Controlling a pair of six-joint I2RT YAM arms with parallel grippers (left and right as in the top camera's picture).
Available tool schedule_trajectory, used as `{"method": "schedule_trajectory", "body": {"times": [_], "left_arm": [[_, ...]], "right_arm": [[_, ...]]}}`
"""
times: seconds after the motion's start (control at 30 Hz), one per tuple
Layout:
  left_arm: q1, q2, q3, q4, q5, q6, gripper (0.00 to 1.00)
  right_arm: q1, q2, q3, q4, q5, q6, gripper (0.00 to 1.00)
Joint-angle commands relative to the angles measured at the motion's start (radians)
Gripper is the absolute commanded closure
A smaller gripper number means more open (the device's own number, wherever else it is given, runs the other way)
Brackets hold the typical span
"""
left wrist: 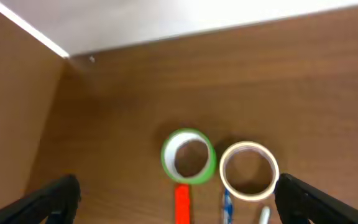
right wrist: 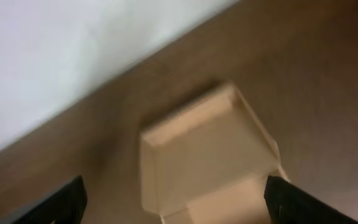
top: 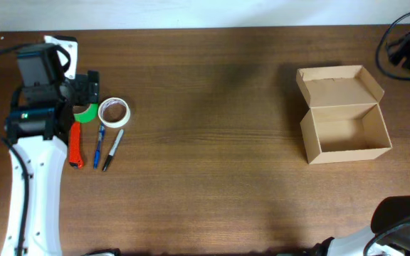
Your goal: Pack container
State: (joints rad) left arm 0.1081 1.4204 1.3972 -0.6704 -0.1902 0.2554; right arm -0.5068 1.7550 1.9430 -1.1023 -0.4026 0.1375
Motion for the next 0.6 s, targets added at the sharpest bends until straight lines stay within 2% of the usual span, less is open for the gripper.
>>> {"method": "schedule_trajectory", "body": {"times": [0.0, 0.17, 0.33, 0.57], "left_arm": [[0.005, 0.026, 0.017, -0.012, 0.017, 0.016, 0.01], [0.004, 0.049, 0.017, -0.011, 0.010, 0.030, 0.00], [0.005, 0.052, 0.017, -0.011, 0.009, 0.031, 0.00], [0.005, 0.052, 0.017, -0.011, 0.006, 0.031, 0.00]], "right_arm": [[0.077, 0.021, 0.023, -0.094, 0.154, -0.057, 0.07], [0.263, 0.025, -0.015, -0.172, 0.367, -0.051, 0.07], [0.405, 0.031, -0.094, -0.177, 0.548, -0.029, 0.03], [0.435, 0.037, -0.282, -0.154, 0.537, -0.029, 0.03]]}}
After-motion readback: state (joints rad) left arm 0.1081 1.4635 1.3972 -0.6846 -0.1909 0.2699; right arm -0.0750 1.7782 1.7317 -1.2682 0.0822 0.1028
